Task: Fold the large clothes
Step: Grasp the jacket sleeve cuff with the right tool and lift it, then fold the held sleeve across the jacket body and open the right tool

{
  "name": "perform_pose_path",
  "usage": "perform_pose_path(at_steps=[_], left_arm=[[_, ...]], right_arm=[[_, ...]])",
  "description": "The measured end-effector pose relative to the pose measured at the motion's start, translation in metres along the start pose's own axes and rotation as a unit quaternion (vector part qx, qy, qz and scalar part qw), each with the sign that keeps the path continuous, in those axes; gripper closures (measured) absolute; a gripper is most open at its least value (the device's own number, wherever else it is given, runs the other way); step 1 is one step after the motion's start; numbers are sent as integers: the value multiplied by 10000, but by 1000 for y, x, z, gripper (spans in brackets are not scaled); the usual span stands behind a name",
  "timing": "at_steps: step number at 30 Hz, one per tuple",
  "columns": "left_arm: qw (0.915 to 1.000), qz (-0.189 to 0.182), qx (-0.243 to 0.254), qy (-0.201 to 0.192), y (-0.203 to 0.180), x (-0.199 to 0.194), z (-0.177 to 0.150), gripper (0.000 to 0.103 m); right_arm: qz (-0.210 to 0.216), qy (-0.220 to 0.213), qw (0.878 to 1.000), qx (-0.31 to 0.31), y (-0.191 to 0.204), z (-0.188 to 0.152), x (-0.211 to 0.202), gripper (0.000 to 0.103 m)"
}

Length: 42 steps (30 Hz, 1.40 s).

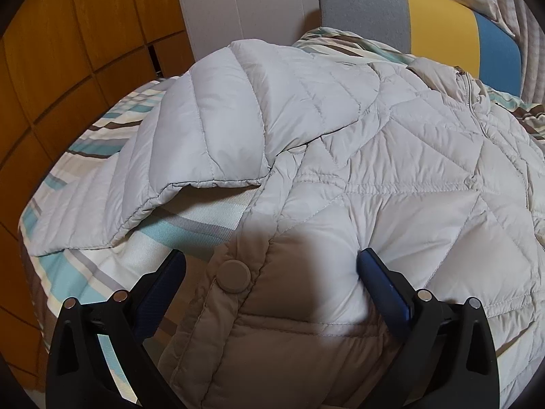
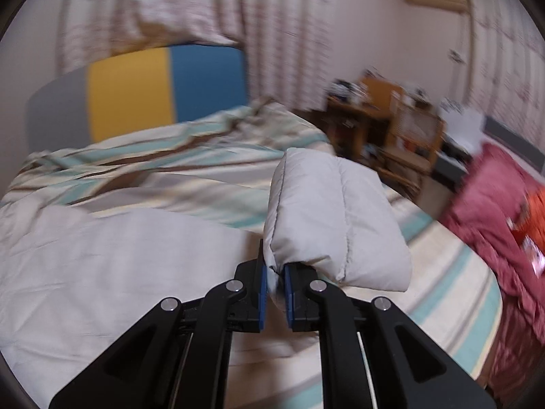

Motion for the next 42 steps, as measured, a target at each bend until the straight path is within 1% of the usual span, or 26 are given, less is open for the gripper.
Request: perform_pose_path(at_steps=[3,6,9,10,11,12,14,15,17,18,19,22,24,26,28,30,32,34,35,36,37,38,39,40,41,42], left_arm=[[10000,47,48,-43,-1,-1,0,3],[9999,97,107,-72,-1,-2,0,3],[9998,122,133,-82,-2,-3,0,3],[9998,124,133,-83,-2,-4,0,3],[9998,127,132,-85,-3,-4,0,3],[9998,127,135,-84,-2,-4,0,3],[9998,132,143,-90,-2,-5,0,3],[9998,138,148,-95,-2,-6,0,3],[9997,139,150,-94,-2,-6,0,3],[9998,133,143,-95,-2,-6,0,3],[9998,126,134,-92,-2,-6,0,3],[9999,105,100,-89,-1,-7,-1,3],[9999,98,84,-82,0,-6,-1,3],[9999,96,80,-74,0,-6,0,3],[9999,80,71,-37,1,-6,0,3],[10000,56,35,29,1,-7,2,3],[10000,9,-9,73,2,-11,7,3],[10000,-79,-16,-4,-1,-21,18,3],[9999,-146,5,-79,-6,-28,24,3],[9994,-251,71,-227,-17,-38,35,3],[9988,-340,129,-323,-25,-43,41,3],[9974,-494,270,-460,-42,-51,52,3],[9962,-589,372,-522,-54,-55,59,3],[9944,-748,474,-574,-71,-58,68,3],[9927,-909,538,-590,-88,-58,75,3],[9916,-996,573,-597,-101,-56,79,3]], right_arm=[[427,-169,9985,-308,45,8,-13,95],[1062,-258,9917,-683,106,9,-26,95],[1787,-255,9773,-1110,178,-1,-42,95],[1934,-255,9731,-1223,194,-3,-44,95],[2144,-265,9661,-1417,219,-8,-51,95],[2243,-271,9623,-1515,231,-12,-54,95],[2622,-236,9464,-1872,271,-26,-65,95],[2758,-214,9398,-2007,283,-33,-66,95],[3032,-181,9180,-2550,314,-54,-77,95],[3095,-187,9069,-2852,326,-65,-80,94],[3132,-257,8918,-3254,340,-78,-86,94],[3126,-492,8565,-4077,361,-111,-99,88],[3013,-645,8440,-4390,365,-124,-101,88],[3007,-626,8443,-4391,360,-125,-99,87],[3072,-548,8484,-4277,355,-123,-98,77],[3224,-563,8512,-4103,341,-119,-106,42],[3435,-536,8523,-3907,329,-108,-114,40],[3607,-439,8583,-3623,307,-101,-122,40],[3672,-399,8646,-3407,299,-95,-130,39],[3762,-331,8747,-3038,282,-86,-128,36],[3776,-289,8828,-2781,271,-78,-126,36],[3742,-245,8920,-2524,261,-68,-120,36],[3674,-186,9016,-2275,250,-59,-112,36],[3514,-52,9159,-1940,230,-52,-98,36],[3363,49,9265,-1688,216,-43,-86,37],[3086,162,9421,-1300,192,-37,-66,37]])
Point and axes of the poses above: each gripper's, at about its wrist camera, not at the fingertips, and x roughly the way its jaws point, y to its left, z to its top, the point moved 5 cm from there along x, roughly the way its jaws point, and after that the axes turned 14 degrees about -y, right-handed, at the moved point
